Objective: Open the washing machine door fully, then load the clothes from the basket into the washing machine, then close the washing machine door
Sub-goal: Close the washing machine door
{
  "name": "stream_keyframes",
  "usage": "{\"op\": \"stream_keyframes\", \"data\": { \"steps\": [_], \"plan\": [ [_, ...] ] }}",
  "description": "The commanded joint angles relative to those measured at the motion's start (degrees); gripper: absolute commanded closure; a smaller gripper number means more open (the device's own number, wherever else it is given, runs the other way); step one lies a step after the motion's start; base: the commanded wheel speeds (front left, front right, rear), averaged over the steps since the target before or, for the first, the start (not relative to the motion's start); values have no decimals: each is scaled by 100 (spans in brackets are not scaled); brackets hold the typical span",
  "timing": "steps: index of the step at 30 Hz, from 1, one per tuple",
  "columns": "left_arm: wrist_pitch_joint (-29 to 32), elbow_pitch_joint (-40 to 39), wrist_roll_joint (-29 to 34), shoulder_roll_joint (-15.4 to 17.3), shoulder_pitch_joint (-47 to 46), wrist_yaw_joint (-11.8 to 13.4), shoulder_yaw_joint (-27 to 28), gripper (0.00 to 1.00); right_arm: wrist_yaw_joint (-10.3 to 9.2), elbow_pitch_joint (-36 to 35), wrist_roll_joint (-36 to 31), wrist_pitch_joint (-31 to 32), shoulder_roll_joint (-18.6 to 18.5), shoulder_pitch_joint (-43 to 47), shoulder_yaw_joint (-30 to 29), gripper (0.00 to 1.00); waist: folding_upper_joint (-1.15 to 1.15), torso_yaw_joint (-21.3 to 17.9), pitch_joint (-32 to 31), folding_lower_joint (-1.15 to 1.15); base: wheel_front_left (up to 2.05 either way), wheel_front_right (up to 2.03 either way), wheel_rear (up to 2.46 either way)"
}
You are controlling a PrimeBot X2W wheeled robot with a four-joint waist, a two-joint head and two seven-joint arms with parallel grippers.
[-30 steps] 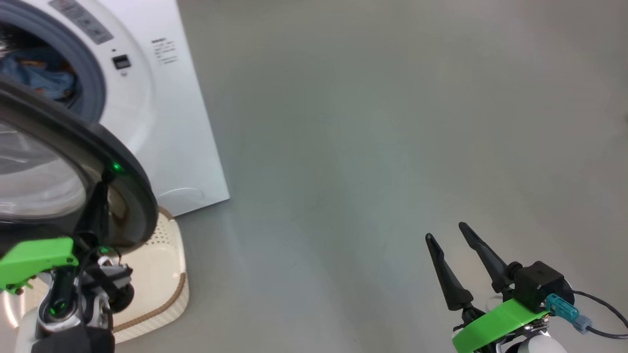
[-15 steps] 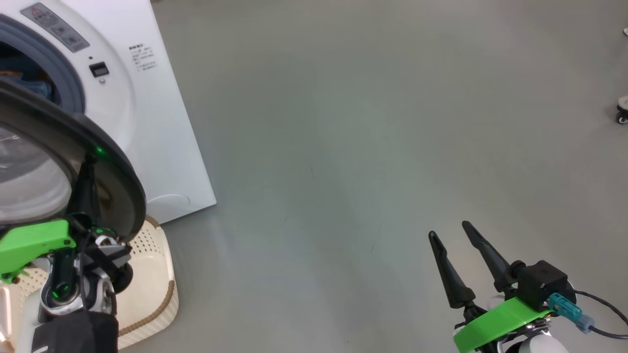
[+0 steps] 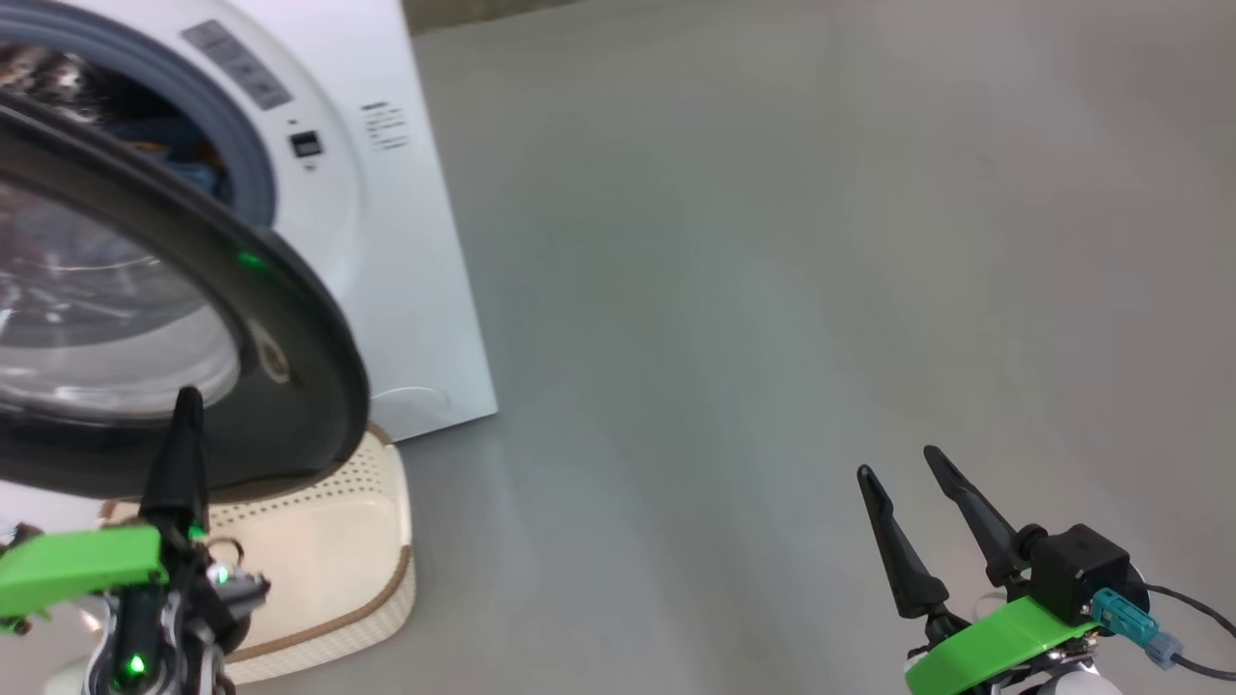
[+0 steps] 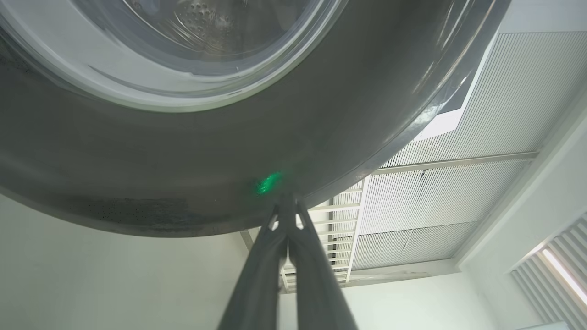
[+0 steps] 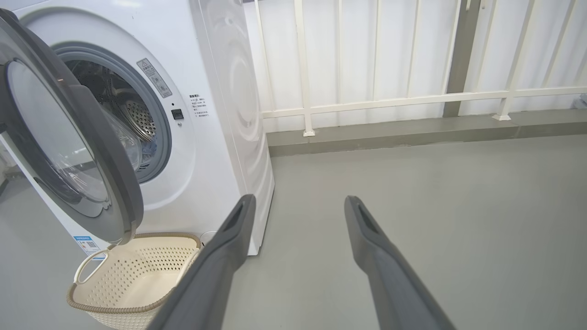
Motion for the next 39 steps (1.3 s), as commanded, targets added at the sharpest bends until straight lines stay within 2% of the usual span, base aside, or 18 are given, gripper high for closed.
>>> {"op": "stream_keyframes", "data": {
  "steps": [1, 5, 9, 10, 12, 14, 16, 21, 27, 31, 39],
  "plan": [
    [-39, -259, 123, 192, 55, -40, 113, 100, 9, -156, -92, -69, -71, -6, 103, 0, 0, 268, -166, 0, 0, 0, 0],
    [-327, -633, 626, 338, 478, -40, -175, 100, 9, -158, -102, -69, -88, 27, 156, 0, 0, 573, -324, 0, 0, 0, 0],
    [-950, -822, 1290, 567, 863, -40, -592, 100, 9, -162, -110, -69, -79, 42, 221, 0, 0, 826, -478, 0, 0, 0, 0],
    [-1382, -854, 1638, 701, 1037, -40, -838, 100, 9, -170, -112, -69, -75, 53, 233, 0, 0, 936, -542, 0, 0, 0, 0],
    [-1762, -854, 1960, 829, 1178, -41, -1085, 100, 9, -185, -115, -69, -72, 71, 240, 0, 0, 1039, -592, 0, 0, 0, 0],
    [-1963, -843, 2316, 938, 1273, -41, -1233, 100, 9, -202, -123, -69, -76, 91, 258, 0, 0, 1134, -632, 0, 0, 0, 0],
    [-2035, -805, 3064, 1141, 1354, -41, -1389, 100, 9, -211, -129, -69, -74, 115, 259, 0, 0, 1216, -665, 0, 0, 0, 0],
    [-2047, -1094, 4720, 883, 1511, -41, -1011, 100, 9, -241, -146, -69, -36, 138, 253, 0, 0, 1346, -705, 0, 0, 0, 0],
    [-2048, -1279, 5964, 661, 1804, -41, -931, 100, 9, -287, -138, -69, 6, 133, 279, 0, 0, 1381, -728, 0, 0, 0, 0],
    [-2049, -1227, 6386, 622, 1942, -41, -1071, 100, 9, -321, -177, -69, 41, 133, 222, 0, 0, 1370, -729, 0, 0, 0, 0],
    [-2049, -1007, 6438, 714, 2075, -41, -1396, 100, 9, -345, -308, -69, 154, 172, -15, 0, 0, 1342, -712, 0, 0, 0, 0]
  ]
}}
